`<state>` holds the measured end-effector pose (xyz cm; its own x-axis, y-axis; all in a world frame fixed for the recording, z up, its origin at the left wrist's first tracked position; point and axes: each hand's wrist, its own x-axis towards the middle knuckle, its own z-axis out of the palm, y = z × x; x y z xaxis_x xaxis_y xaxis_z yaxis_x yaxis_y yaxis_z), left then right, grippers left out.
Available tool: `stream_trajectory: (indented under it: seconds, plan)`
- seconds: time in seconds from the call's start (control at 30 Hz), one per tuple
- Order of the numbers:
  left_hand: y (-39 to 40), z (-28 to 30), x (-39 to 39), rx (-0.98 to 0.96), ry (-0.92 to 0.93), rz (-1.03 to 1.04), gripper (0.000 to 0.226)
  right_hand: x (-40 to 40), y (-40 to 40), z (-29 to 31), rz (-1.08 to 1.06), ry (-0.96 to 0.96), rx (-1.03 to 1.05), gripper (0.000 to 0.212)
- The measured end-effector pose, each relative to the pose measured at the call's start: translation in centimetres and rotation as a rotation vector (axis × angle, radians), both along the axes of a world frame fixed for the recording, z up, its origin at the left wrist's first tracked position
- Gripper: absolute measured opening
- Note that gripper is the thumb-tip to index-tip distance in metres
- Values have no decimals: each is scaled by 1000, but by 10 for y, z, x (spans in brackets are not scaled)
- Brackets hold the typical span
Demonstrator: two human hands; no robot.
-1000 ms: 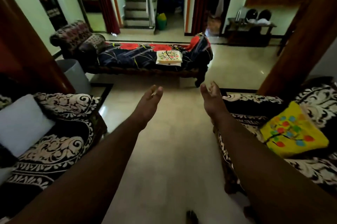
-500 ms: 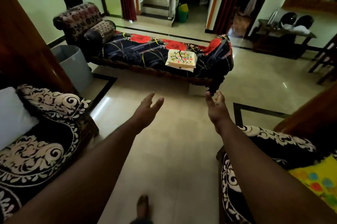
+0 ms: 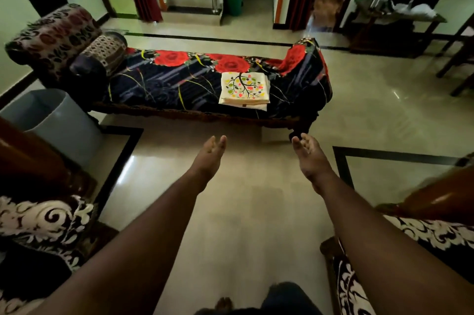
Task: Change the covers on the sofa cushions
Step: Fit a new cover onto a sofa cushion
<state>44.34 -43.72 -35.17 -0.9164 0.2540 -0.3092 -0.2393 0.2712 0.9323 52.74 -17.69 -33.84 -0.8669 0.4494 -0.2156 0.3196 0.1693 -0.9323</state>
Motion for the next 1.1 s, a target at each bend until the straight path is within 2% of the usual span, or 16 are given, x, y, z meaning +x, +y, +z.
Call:
stream_trajectory:
  seconds: [0.13, 0.33, 0.47, 0.77, 0.97, 1.1]
  plan:
    - [38, -22, -90, -82, 3, -38, 81, -89, 52, -25, -29, -46, 9, 74]
    - [91, -45, -202, -157, -69, 20, 98, -230, 117, -54, 38, -114, 11, 75]
    - [117, -51, -280, -147, -102, 47, 88, -326, 146, -57, 104, -172, 28, 72]
    - [154, -107, -474, -105, -204, 108, 92, -535, 174, -101, 168, -290, 222, 60]
    - [176, -133, -591, -105, -303, 76, 76, -658, 187, -129, 259, -385, 325, 50]
    - [199, -151, -647, -198, -306, 68, 66, -728, 198, -164, 326, -430, 342, 48]
